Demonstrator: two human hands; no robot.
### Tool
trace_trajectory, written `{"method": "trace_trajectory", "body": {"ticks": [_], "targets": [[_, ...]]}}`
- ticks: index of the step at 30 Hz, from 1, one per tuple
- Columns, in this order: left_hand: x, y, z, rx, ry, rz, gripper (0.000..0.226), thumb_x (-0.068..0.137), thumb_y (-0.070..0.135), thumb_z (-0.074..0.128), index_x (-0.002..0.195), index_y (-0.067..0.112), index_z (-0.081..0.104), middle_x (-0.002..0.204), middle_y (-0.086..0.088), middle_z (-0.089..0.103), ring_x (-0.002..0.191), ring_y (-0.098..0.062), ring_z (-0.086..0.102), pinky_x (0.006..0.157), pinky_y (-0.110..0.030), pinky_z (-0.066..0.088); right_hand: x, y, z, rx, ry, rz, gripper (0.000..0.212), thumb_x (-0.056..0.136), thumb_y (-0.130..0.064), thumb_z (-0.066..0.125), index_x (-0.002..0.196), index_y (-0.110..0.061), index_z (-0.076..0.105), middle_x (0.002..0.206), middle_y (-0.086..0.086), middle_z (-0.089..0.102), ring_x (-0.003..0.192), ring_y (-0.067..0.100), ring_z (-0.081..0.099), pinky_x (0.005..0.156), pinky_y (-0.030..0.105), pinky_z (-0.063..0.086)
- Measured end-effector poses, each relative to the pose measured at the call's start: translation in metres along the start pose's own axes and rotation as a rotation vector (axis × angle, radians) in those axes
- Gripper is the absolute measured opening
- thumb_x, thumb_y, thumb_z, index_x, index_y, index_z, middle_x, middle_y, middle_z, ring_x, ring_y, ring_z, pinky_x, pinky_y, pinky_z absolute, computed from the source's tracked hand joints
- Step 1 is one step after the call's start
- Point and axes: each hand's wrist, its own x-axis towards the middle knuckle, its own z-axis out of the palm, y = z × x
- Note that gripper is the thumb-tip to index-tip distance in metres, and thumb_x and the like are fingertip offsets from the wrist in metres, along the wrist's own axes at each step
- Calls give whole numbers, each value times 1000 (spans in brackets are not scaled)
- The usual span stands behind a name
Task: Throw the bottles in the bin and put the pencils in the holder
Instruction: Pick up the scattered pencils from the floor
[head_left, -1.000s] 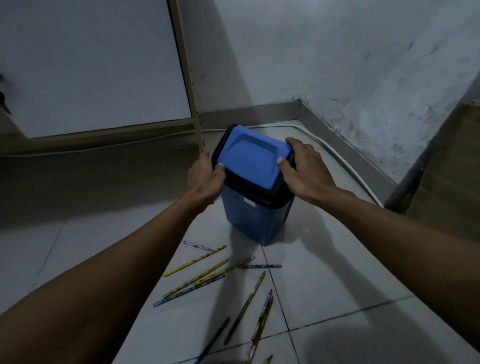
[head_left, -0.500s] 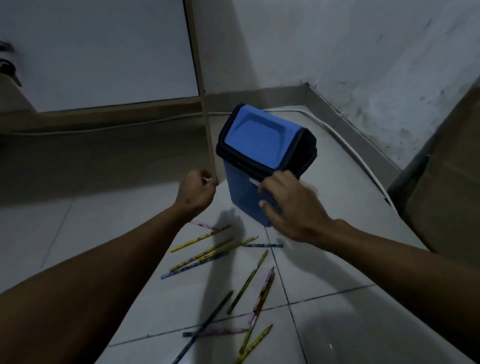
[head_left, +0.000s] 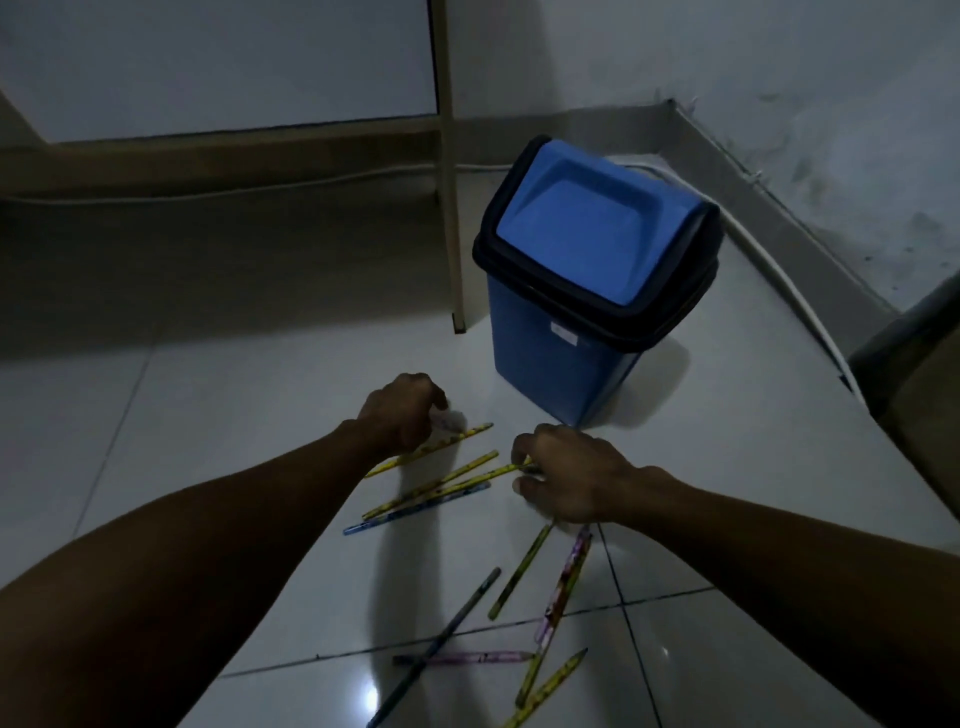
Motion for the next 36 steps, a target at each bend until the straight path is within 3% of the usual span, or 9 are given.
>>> {"method": "trace_trajectory", "body": {"ticks": [6, 12, 15, 18, 22, 28, 32, 36], "targets": [[20, -3, 24, 131, 0, 70, 27, 90, 25, 59, 116, 21, 66, 121, -12, 53, 120, -32, 43, 83, -38, 42, 16, 6, 14, 139, 62, 42, 32, 91, -35, 59, 117, -18, 62, 119, 6, 61, 107, 24, 59, 84, 33, 47], [24, -11, 28, 221, 56, 47, 26, 89, 16, 53, 114, 11, 57, 120, -15, 59, 115, -35, 48, 88, -41, 39, 26, 13, 20, 212, 107, 94, 27, 89, -26, 59, 113, -16, 66, 115, 6, 65, 104, 25, 61, 84, 30, 49], [19, -9, 23, 45, 108, 12, 26, 90, 9, 48, 116, 4, 46, 111, -23, 64, 100, -41, 56, 77, -40, 40, 33, 12, 20, 235, 123, 117, 26, 89, -25, 59, 111, -15, 66, 110, 7, 68, 102, 26, 62, 83, 31, 51], [12, 1, 22, -269, 44, -2, 29, 97, 23, 47, 116, 2, 45, 110, -18, 61, 96, -39, 58, 67, -33, 37, 38, 11, 19, 263, 126, 152, 19, 87, -26, 59, 103, -18, 66, 104, 7, 68, 98, 26, 63, 83, 35, 53], [17, 12, 32, -136, -89, -58, 38, 91, 38, 56, 115, 8, 57, 118, -17, 61, 104, -34, 59, 73, -33, 41, 35, 11, 24, 311, 120, 205, 12, 82, -29, 61, 92, -24, 63, 101, 7, 68, 92, 26, 66, 83, 38, 56], [20, 20, 37, -60, -117, -100, 37, 95, 21, 50, 128, 5, 51, 130, -20, 50, 117, -36, 53, 89, -41, 45, 28, 18, 28, 323, 83, 216, 7, 79, -24, 61, 82, -23, 67, 94, 6, 69, 87, 23, 67, 81, 37, 58], [8, 15, 22, -123, -70, -101, 37, 95, 14, 46, 131, 4, 40, 125, -26, 53, 110, -41, 55, 74, -37, 39, 34, 19, 31, 312, 76, 205, 5, 78, -22, 61, 77, -26, 64, 94, 6, 68, 86, 23, 67, 81, 37, 58], [-10, -7, 10, -320, 71, -165, 25, 99, 23, 41, 114, 5, 49, 110, -25, 62, 93, -38, 57, 68, -34, 35, 53, 12, 36, 288, 102, 162, 9, 80, -18, 61, 83, -24, 67, 98, 7, 69, 89, 24, 66, 81, 39, 58]]}}
